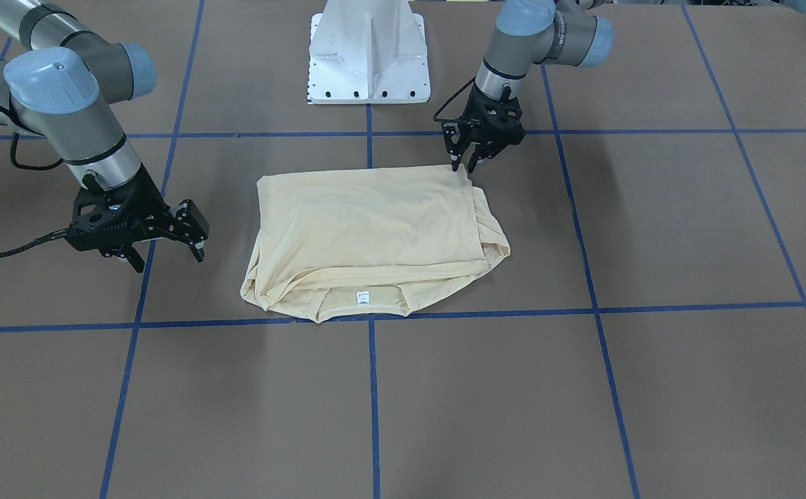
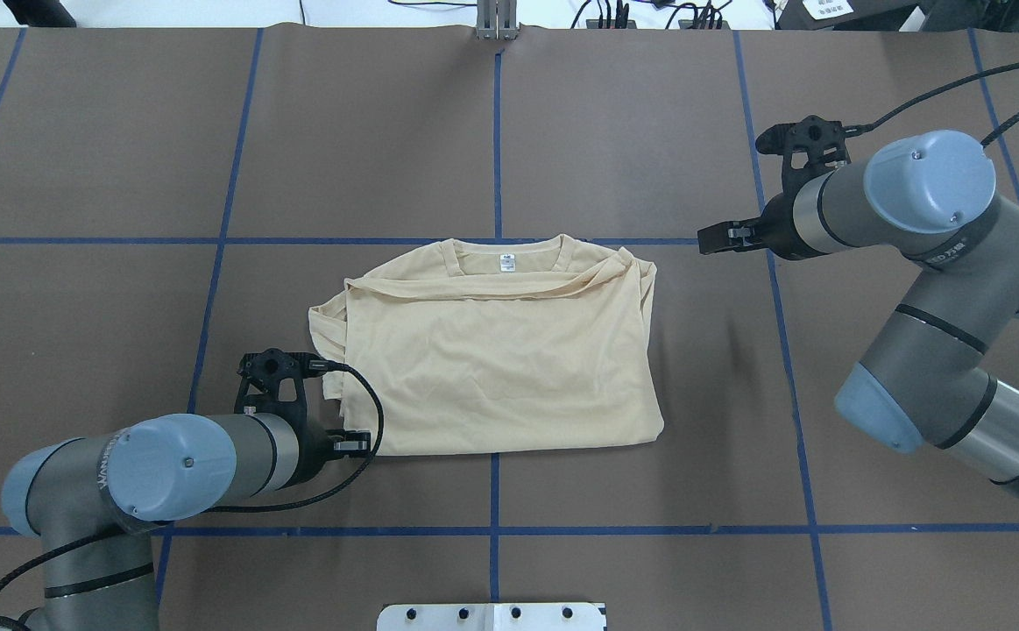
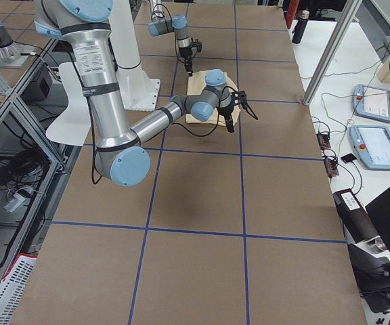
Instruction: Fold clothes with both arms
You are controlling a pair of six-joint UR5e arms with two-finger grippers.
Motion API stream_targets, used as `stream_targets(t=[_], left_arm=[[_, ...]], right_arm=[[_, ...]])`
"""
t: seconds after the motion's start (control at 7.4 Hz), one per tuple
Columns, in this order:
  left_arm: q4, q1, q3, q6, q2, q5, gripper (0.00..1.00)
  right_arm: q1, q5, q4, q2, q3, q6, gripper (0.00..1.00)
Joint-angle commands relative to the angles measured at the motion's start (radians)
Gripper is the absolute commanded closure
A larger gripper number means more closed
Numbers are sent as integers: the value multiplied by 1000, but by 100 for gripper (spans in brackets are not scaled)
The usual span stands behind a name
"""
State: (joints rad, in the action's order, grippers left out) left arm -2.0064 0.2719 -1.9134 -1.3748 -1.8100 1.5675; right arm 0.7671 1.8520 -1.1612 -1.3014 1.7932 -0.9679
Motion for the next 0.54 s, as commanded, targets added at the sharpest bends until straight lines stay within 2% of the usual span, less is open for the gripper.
stream_targets(t=[0.0,0.14,0.41], left_arm=[[0,-17,2,-1,0,-1,96],[0,-19,2,0,0,-1,100],[11,-8,-27,17,15,3,100]], right_arm=[[0,0,0,1,0,0,0],[-2,0,0,1,0,0,0],[-3,0,0,2,-1,-2,0]])
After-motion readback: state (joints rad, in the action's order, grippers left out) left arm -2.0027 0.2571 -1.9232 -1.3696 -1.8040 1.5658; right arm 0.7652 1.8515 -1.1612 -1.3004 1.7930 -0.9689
